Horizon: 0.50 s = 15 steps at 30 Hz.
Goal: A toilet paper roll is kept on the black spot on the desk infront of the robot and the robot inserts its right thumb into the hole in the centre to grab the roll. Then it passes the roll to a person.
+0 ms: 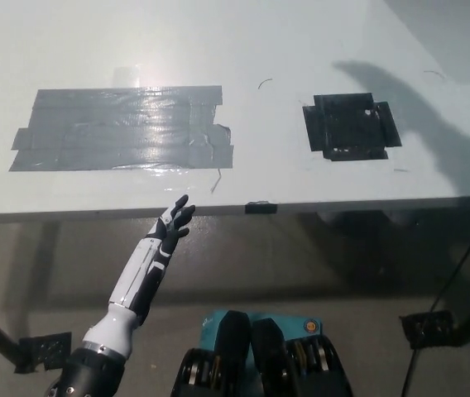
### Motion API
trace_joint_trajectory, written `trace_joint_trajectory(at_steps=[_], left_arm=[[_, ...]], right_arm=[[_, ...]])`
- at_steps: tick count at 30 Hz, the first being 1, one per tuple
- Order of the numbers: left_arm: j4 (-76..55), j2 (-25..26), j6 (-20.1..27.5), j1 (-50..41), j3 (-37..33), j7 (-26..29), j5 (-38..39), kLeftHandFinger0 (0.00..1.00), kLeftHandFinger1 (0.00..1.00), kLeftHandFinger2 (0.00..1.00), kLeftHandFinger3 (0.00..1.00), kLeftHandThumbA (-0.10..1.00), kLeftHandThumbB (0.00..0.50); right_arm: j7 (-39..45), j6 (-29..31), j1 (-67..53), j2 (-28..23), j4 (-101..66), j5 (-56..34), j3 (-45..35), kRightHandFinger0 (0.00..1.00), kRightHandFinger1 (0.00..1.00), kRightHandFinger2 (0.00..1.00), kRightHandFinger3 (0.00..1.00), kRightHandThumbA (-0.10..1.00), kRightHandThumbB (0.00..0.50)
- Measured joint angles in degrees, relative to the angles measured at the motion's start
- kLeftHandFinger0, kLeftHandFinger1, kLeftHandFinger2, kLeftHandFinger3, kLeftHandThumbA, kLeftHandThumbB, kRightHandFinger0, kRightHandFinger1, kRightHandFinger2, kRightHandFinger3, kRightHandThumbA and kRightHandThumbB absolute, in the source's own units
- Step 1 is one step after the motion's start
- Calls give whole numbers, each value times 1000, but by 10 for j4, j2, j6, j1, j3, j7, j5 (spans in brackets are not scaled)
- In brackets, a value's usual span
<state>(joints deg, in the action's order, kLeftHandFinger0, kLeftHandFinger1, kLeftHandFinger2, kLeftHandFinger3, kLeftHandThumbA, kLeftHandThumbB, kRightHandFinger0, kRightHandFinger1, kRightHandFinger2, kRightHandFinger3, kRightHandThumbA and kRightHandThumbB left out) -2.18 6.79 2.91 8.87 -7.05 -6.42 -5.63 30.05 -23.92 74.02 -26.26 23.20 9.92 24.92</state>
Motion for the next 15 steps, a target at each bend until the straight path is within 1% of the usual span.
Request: trace_joint_trajectory(at_steps=[1, 2, 3, 5, 6, 7, 8, 9, 10, 11, 12, 14, 15], left_arm=[[4, 0, 0, 0, 0, 0, 0, 1000, 1000, 1000, 1000, 1000, 223], [6, 0, 0, 0, 0, 0, 0, 1000, 1000, 1000, 1000, 1000, 217], [7, 0, 0, 0, 0, 0, 0, 1000, 1000, 1000, 1000, 1000, 219], [9, 0, 0, 0, 0, 0, 0, 1000, 1000, 1000, 1000, 1000, 219], [10, 0, 0, 0, 0, 0, 0, 1000, 1000, 1000, 1000, 1000, 225], [12, 0, 0, 0, 0, 0, 0, 1000, 1000, 1000, 1000, 1000, 225], [14, 0, 0, 0, 0, 0, 0, 1000, 1000, 1000, 1000, 1000, 225], [16, -1, 0, 0, 0, 0, 0, 1000, 1000, 1000, 1000, 1000, 218], [18, -1, 0, 0, 0, 0, 0, 1000, 1000, 1000, 1000, 1000, 216], [20, -1, 0, 0, 0, 0, 0, 1000, 1000, 1000, 1000, 1000, 221], [21, -2, 0, 0, 0, 0, 0, 1000, 1000, 1000, 1000, 1000, 227], [23, -3, 0, 0, 0, 0, 0, 1000, 1000, 1000, 1000, 1000, 222], [23, -4, 0, 0, 1, 0, 0, 1000, 1000, 1000, 1000, 1000, 222]], right_arm=[[0, -1, -36, 0, -25, -1, -6, 1000, 1000, 1000, 1000, 830, 428], [0, -2, -66, 1, -43, -1, -12, 1000, 1000, 1000, 1000, 779, 393], [-1, -3, -89, 1, -61, -2, -15, 1000, 1000, 1000, 1000, 770, 357], [-1, -4, -148, 4, -98, -2, -23, 1000, 1000, 1000, 1000, 765, 348], [-2, -4, -181, 6, -118, -3, -26, 1000, 1000, 1000, 1000, 738, 332], [-2, -5, -210, 10, -133, -3, -28, 1000, 1000, 1000, 1000, 740, 315], [-4, -5, -249, 15, -160, -3, -34, 1000, 1000, 1000, 1000, 744, 317], [-5, -5, -274, 20, -176, -3, -37, 1000, 1000, 1000, 1000, 746, 280], [-7, -5, -309, 28, -198, -3, -42, 1000, 1000, 1000, 1000, 722, 272], [-10, -4, -339, 37, -216, -3, -46, 1000, 1000, 1000, 1000, 718, 253], [-12, -3, -366, 45, -234, -3, -51, 1000, 1000, 1000, 1000, 710, 246], [-24, 4, -442, 73, -279, -3, -68, 1000, 1000, 1000, 1000, 728, 227], [-31, 10, -469, 85, -298, -4, -77, 1000, 1000, 1000, 1000, 727, 230]])
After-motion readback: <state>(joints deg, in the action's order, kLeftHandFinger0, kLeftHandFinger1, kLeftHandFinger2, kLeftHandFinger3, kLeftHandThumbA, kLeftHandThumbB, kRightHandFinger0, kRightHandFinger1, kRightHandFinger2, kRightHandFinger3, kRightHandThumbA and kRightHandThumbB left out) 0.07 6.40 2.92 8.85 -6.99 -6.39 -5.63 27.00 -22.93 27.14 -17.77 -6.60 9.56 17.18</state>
